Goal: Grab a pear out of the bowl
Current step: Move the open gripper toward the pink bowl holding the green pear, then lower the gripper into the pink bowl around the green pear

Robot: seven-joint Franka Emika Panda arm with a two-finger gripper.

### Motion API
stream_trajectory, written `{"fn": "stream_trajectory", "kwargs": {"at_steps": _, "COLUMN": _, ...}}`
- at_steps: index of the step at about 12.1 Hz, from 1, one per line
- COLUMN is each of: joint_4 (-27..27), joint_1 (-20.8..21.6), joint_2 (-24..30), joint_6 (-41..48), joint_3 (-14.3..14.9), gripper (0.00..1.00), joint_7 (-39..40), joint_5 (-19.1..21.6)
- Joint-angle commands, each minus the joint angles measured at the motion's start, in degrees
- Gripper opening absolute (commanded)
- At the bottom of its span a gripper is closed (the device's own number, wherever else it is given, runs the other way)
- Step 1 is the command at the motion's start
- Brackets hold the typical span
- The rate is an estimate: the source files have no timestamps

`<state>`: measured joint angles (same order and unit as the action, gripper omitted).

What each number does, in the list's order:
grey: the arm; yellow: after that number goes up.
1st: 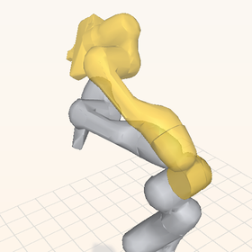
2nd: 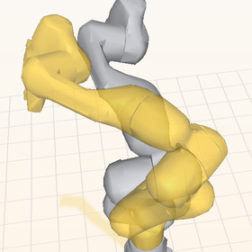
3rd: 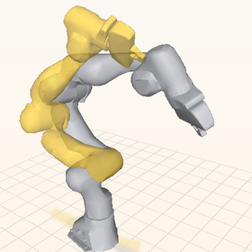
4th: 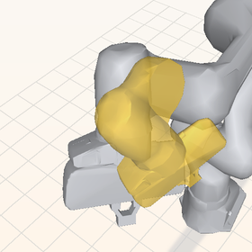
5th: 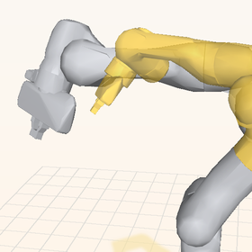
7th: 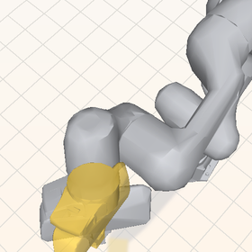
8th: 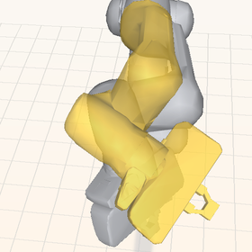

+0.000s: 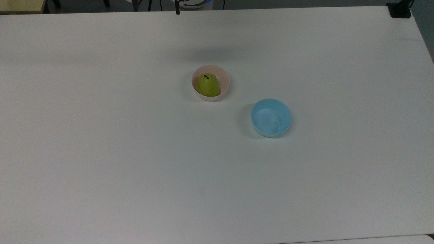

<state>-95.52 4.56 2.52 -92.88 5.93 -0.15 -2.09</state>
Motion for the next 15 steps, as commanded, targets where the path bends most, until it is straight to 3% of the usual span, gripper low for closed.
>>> {"fn": "stream_trajectory", "kwargs": {"at_steps": 1, "joint_4": 0.16, "joint_1": 0.27, "joint_2": -0.06, "joint_6": 1.04, "joint_3": -0.13, "gripper": 1.00, "joint_7": 1.47, "joint_5": 1.13}}
{"fn": "stream_trajectory", "kwargs": {"at_steps": 7, "joint_4": -1.50, "joint_1": 0.80, "joint_2": -0.15, "joint_6": -0.27, "joint_3": -0.48, "gripper": 1.00, "joint_7": 6.19, "joint_5": 1.13}}
{"fn": "stream_trajectory", "kwargs": {"at_steps": 10, "joint_4": -5.63, "joint_1": 3.78, "joint_2": -1.72, "joint_6": -5.63, "joint_3": -0.84, "gripper": 1.00, "joint_7": 12.08, "joint_5": 1.13}}
{"fn": "stream_trajectory", "kwargs": {"at_steps": 15, "joint_4": -13.53, "joint_1": 8.35, "joint_2": -3.83, "joint_6": -13.36, "joint_3": -0.84, "gripper": 1.00, "joint_7": 14.12, "joint_5": 1.04}}
